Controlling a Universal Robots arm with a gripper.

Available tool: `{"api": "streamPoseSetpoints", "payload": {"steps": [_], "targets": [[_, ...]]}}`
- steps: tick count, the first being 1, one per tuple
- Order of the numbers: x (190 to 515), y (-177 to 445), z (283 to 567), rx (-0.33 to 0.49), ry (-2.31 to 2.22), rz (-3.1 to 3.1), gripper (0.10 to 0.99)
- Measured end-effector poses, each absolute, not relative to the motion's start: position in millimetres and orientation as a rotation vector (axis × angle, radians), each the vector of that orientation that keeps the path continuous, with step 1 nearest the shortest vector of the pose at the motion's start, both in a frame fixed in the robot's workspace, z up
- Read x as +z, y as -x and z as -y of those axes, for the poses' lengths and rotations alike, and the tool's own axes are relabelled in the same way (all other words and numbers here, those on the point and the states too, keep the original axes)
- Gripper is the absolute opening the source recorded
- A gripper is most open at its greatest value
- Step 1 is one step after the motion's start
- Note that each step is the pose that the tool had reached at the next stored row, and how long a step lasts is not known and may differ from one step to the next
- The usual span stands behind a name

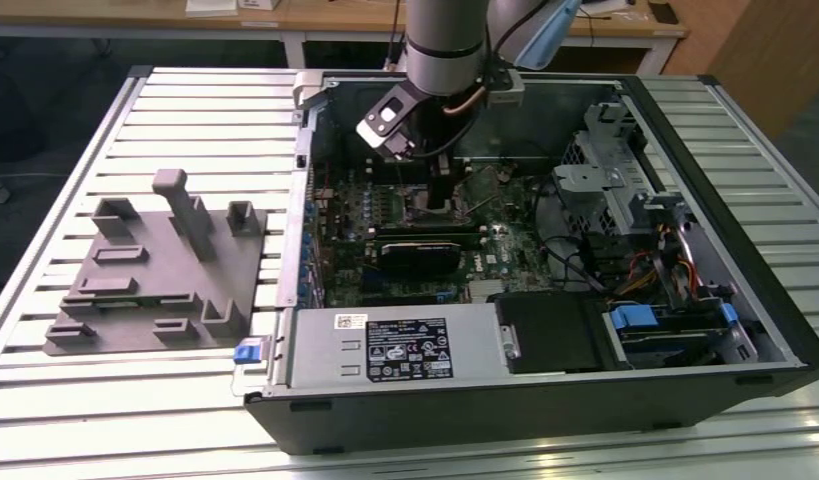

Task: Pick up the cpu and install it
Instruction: 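Place the cpu into insertion slot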

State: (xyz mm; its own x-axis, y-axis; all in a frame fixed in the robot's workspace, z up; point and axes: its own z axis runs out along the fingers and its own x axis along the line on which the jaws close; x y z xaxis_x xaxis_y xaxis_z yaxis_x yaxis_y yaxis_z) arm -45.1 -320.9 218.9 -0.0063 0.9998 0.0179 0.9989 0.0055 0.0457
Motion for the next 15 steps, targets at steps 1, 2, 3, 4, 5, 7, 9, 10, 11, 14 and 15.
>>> {"api": "streamPoseSetpoints", "payload": {"steps": [1,2,3,4,5,7,9,10,11,14,15], "targets": [[219.5,45.1,320.9,0.07,-2.201,-2.214,0.612],[219.4,45.1,320.9,0.071,-2.201,-2.214,0.612],[219.4,45.1,320.9,0.071,-2.201,-2.214,0.612],[219.5,45.1,320.9,0.071,-2.201,-2.214,0.612],[219.5,45.1,320.9,0.071,-2.201,-2.214,0.612],[219.6,45.1,320.9,0.071,-2.2,-2.214,0.612],[219.6,45.1,320.9,0.071,-2.201,-2.214,0.537],[219.6,45.1,320.9,0.07,-2.2,-2.214,0.537],[219.7,45.1,320.9,0.07,-2.2,-2.214,0.475],[219.7,45.1,320.9,0.071,-2.201,-2.214,0.357],[219.7,45.1,320.9,0.071,-2.201,-2.214,0.298]]}}
